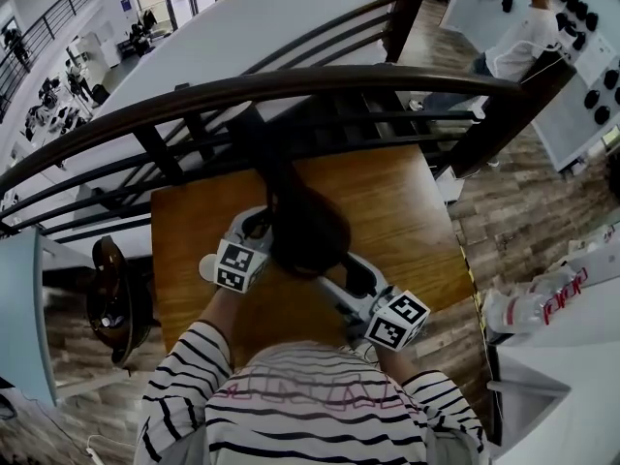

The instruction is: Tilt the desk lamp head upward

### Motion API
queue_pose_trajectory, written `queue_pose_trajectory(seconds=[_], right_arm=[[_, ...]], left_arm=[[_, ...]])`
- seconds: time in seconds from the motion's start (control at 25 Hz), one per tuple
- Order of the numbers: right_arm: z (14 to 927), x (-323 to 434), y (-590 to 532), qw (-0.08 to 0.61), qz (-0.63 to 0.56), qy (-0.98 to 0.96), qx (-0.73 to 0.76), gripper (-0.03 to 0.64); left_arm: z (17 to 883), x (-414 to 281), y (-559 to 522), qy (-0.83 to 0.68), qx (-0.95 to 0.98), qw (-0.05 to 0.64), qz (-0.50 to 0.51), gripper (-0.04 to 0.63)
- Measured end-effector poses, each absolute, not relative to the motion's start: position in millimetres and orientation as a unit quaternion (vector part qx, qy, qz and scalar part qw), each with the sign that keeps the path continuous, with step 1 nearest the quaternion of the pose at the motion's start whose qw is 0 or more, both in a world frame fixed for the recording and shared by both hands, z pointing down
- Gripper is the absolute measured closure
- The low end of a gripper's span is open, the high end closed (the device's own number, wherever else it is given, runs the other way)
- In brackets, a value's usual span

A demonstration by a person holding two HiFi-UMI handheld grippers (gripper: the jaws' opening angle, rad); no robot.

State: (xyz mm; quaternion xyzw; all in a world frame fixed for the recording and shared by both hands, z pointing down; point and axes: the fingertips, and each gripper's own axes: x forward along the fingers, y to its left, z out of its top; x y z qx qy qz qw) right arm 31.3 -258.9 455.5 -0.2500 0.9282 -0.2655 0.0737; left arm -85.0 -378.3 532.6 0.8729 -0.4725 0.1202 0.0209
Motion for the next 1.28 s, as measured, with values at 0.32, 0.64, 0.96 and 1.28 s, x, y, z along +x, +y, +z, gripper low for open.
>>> queue_pose_trajectory(seconds=[0.32, 0.64, 0.96, 1.28], right_arm=[[440.2, 44.3, -246.9, 0.096, -0.249, 0.926, -0.268, 0.301], [416.7, 60.2, -231.3, 0.11, -0.218, 0.926, -0.288, 0.296], [384.3, 79.0, -218.2, 0.12, -0.168, 0.926, -0.315, 0.298], [348.9, 88.5, -206.5, 0.118, -0.126, 0.925, -0.338, 0.296]], left_arm=[[531.1, -83.9, -372.6, -0.473, 0.872, 0.03, 0.123, 0.532], [528.2, -82.2, -366.4, -0.481, 0.868, 0.041, 0.117, 0.535], [533.2, -81.9, -363.0, -0.483, 0.866, 0.046, 0.126, 0.537], [538.2, -83.4, -358.4, -0.478, 0.868, 0.047, 0.13, 0.537]])
